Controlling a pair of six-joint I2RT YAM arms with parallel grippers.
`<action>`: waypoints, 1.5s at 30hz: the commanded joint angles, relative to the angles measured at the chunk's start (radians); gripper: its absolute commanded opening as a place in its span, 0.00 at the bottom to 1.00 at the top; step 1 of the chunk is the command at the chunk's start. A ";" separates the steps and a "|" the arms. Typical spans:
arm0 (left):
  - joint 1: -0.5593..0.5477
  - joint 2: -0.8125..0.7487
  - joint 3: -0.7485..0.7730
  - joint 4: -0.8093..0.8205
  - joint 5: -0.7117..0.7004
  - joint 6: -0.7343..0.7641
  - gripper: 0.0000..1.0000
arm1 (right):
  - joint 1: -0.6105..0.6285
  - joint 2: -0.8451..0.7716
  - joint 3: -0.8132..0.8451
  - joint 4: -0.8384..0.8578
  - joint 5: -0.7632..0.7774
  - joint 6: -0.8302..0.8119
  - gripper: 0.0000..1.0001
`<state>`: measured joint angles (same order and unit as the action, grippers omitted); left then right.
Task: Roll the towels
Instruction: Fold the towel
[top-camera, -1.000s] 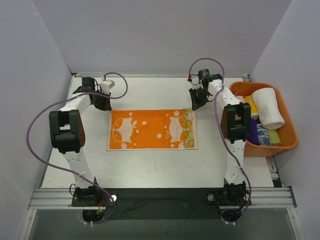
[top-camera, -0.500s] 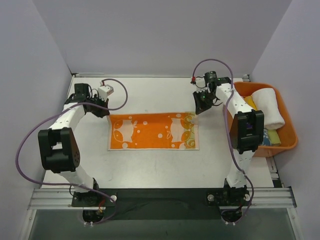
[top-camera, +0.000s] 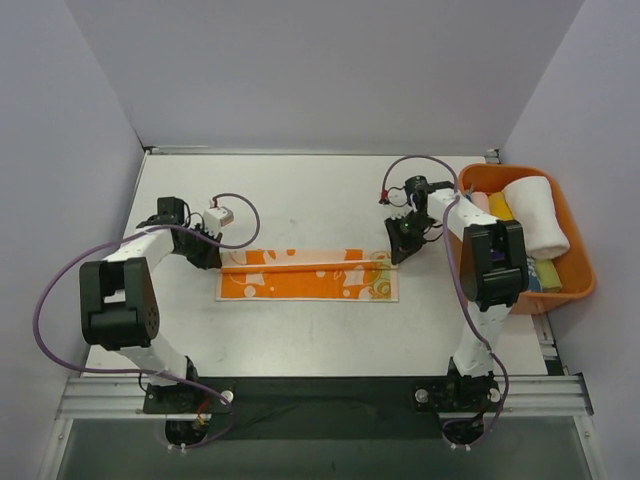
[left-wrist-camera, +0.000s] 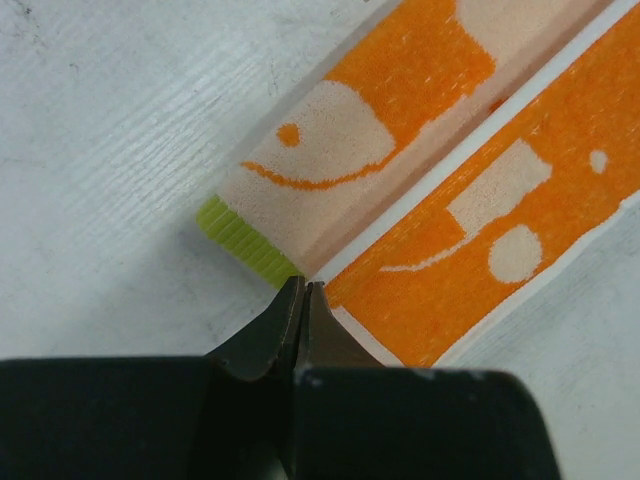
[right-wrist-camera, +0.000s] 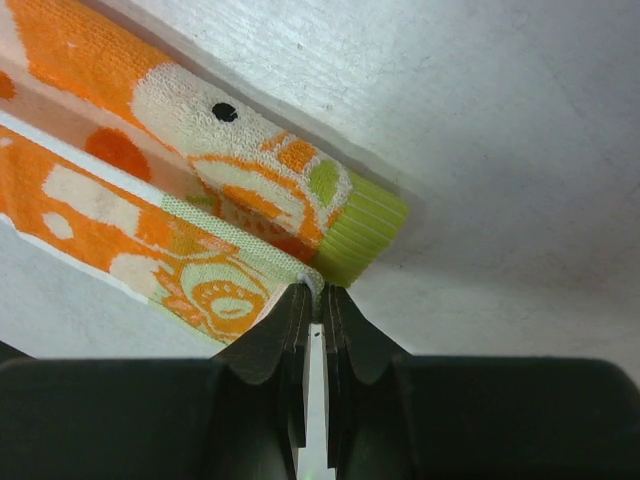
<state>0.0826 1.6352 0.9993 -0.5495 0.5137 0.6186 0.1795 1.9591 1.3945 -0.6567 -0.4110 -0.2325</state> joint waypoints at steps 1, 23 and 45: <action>0.014 0.037 0.012 0.026 -0.007 0.015 0.00 | 0.009 0.023 0.001 0.018 0.014 0.012 0.00; 0.013 0.154 0.225 -0.023 -0.038 -0.069 0.00 | 0.006 0.106 0.284 -0.052 0.067 0.021 0.00; 0.014 0.077 0.067 -0.064 -0.021 -0.039 0.00 | 0.026 0.057 0.032 -0.020 0.044 0.004 0.00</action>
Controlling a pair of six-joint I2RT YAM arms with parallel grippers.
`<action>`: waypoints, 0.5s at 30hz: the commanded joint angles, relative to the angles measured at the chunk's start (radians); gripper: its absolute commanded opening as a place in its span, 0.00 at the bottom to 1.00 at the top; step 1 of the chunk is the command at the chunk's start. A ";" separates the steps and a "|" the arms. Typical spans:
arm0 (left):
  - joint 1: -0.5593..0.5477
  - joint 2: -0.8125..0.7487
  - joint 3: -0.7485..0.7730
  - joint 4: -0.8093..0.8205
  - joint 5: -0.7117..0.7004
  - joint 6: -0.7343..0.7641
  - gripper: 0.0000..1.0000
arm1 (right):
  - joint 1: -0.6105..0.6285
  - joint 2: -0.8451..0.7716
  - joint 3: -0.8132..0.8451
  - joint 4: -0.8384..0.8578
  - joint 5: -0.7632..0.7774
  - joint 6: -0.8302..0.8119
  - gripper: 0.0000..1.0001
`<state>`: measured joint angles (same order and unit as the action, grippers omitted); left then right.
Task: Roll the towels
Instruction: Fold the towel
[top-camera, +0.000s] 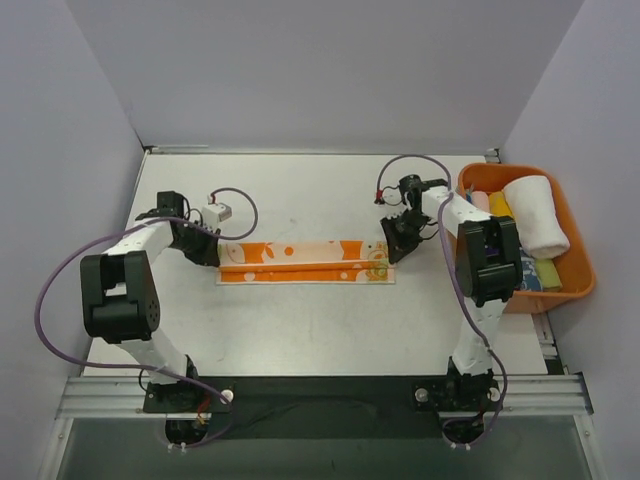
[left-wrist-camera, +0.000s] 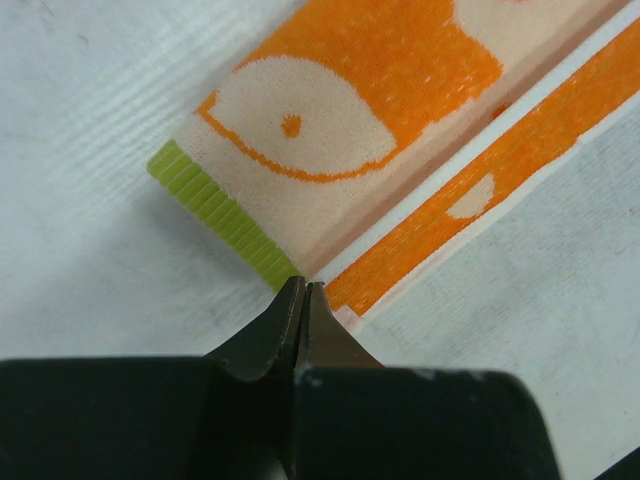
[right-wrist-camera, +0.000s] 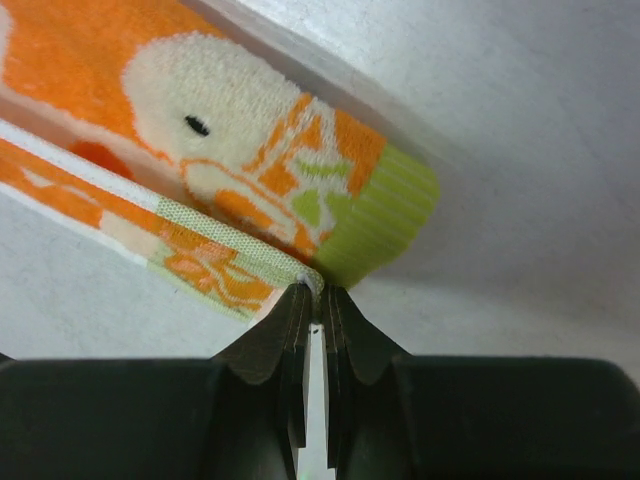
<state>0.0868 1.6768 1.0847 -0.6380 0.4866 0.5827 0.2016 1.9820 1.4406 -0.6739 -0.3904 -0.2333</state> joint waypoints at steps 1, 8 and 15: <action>0.010 0.047 -0.025 0.029 0.004 -0.004 0.00 | 0.005 0.041 -0.013 0.000 0.027 0.006 0.00; 0.010 0.080 -0.045 0.058 -0.022 -0.004 0.00 | 0.004 0.060 -0.005 0.005 0.038 0.003 0.00; 0.016 0.052 -0.031 0.051 -0.025 0.000 0.00 | 0.004 0.011 0.006 -0.006 0.039 0.003 0.00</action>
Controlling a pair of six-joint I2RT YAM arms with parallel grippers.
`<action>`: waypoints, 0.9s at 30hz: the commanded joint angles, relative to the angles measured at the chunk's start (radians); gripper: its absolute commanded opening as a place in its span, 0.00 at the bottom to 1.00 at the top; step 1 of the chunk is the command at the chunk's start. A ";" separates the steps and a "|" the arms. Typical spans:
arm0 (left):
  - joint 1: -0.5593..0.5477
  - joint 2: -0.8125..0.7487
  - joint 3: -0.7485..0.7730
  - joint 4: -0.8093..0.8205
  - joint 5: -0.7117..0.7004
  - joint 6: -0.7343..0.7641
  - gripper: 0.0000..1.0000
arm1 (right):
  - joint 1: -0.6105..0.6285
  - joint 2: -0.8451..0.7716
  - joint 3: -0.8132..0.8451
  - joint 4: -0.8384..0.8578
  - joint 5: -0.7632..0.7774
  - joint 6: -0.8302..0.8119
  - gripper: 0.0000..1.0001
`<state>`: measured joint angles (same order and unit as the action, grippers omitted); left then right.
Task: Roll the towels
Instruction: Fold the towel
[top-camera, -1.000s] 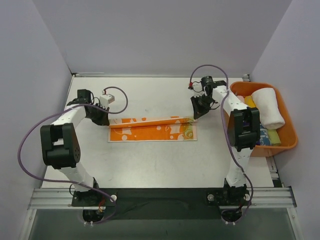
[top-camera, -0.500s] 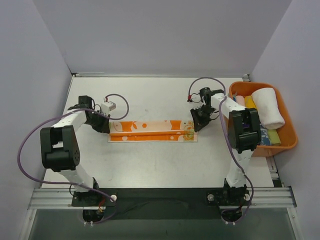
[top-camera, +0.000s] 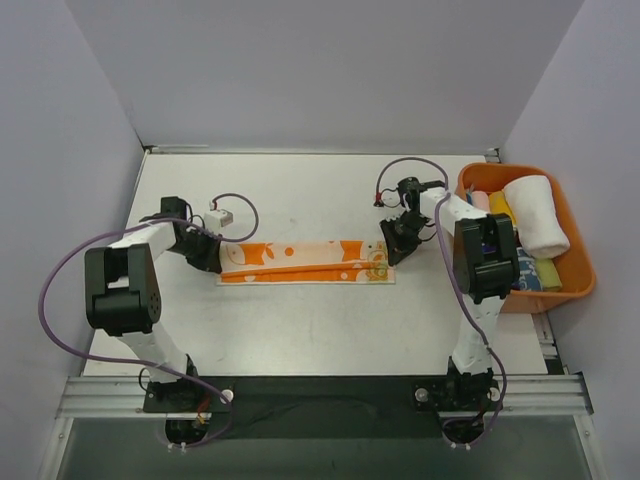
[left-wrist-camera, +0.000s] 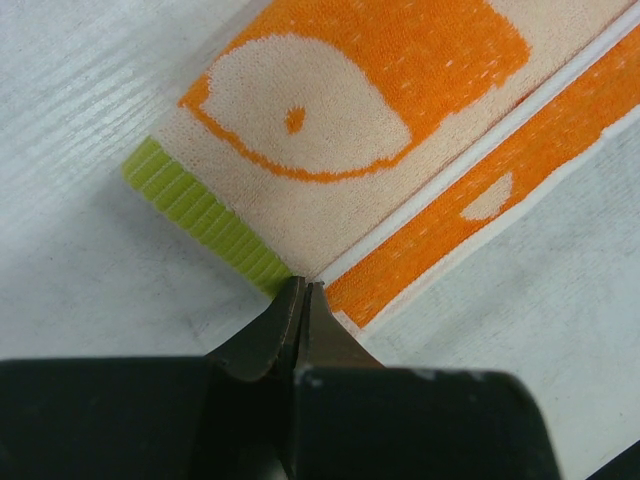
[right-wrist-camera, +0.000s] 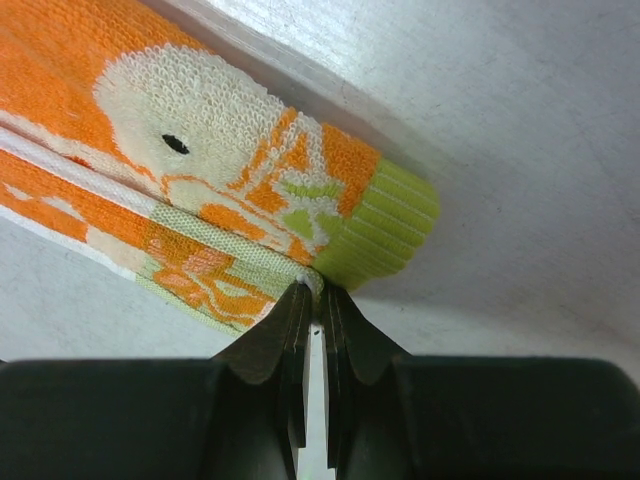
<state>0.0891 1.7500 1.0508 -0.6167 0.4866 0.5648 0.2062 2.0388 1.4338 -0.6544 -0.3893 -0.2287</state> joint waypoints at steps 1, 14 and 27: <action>0.015 -0.026 0.012 0.023 -0.026 0.020 0.00 | -0.001 -0.057 0.020 -0.025 0.038 0.000 0.00; 0.032 -0.126 0.077 -0.095 0.009 0.056 0.00 | 0.012 -0.160 -0.022 -0.083 0.012 -0.018 0.00; 0.032 0.005 0.003 -0.020 -0.023 0.040 0.00 | 0.022 -0.048 -0.115 -0.028 0.035 -0.017 0.00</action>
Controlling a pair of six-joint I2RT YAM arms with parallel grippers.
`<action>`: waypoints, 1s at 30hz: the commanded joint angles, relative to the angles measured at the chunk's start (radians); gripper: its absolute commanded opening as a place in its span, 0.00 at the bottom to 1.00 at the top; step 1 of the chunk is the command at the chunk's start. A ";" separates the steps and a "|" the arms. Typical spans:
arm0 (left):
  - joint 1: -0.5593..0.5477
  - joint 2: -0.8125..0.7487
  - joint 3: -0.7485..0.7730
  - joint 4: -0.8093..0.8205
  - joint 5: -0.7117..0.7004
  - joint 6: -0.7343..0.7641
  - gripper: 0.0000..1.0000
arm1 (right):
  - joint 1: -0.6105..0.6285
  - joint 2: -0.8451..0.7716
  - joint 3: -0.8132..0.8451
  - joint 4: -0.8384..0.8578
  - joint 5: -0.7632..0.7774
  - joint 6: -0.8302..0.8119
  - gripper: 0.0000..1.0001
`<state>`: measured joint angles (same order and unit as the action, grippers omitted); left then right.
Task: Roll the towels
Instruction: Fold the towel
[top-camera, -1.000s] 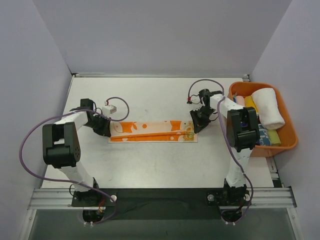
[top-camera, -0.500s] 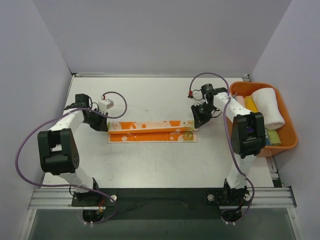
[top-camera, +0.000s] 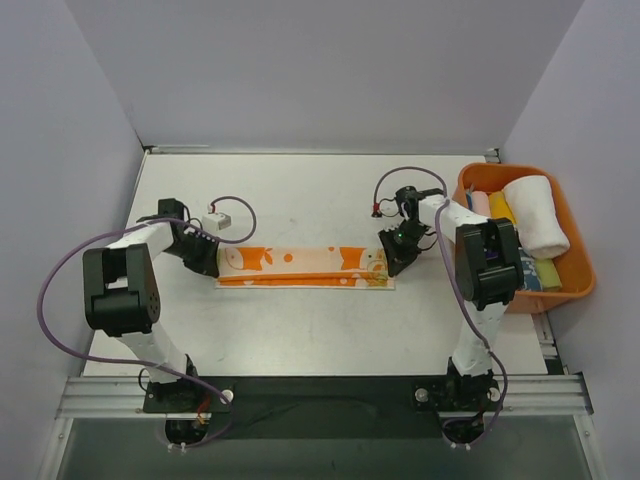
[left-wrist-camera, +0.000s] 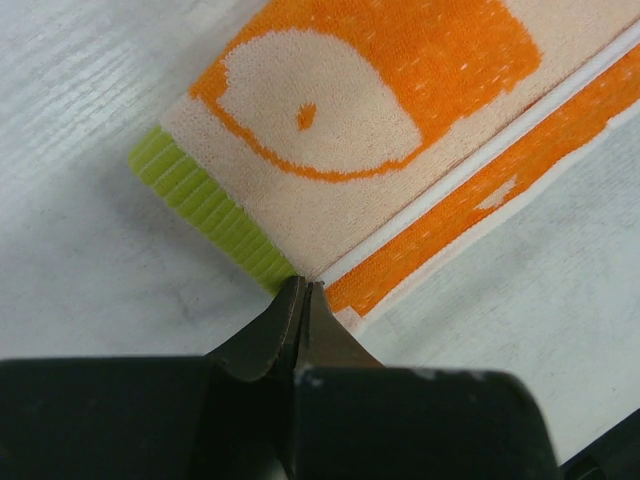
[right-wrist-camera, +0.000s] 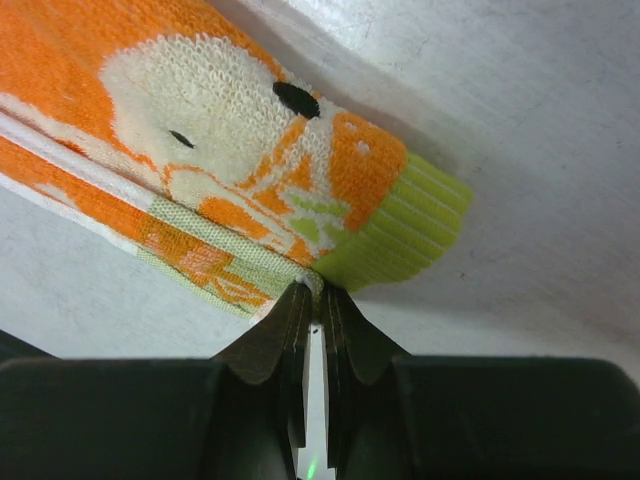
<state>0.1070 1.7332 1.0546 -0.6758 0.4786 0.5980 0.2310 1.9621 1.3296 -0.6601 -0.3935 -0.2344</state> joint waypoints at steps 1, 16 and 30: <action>0.014 0.029 -0.001 0.044 -0.015 -0.003 0.00 | -0.002 0.031 -0.003 -0.018 0.048 -0.010 0.00; 0.014 -0.055 0.073 -0.025 0.017 -0.017 0.00 | 0.002 -0.086 0.108 -0.091 0.032 -0.003 0.00; 0.014 -0.023 0.028 -0.011 0.012 -0.023 0.00 | 0.053 0.011 0.023 -0.059 0.059 -0.028 0.04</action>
<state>0.1135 1.7046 1.0847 -0.6979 0.4828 0.5636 0.2817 1.9614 1.3617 -0.6868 -0.3603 -0.2424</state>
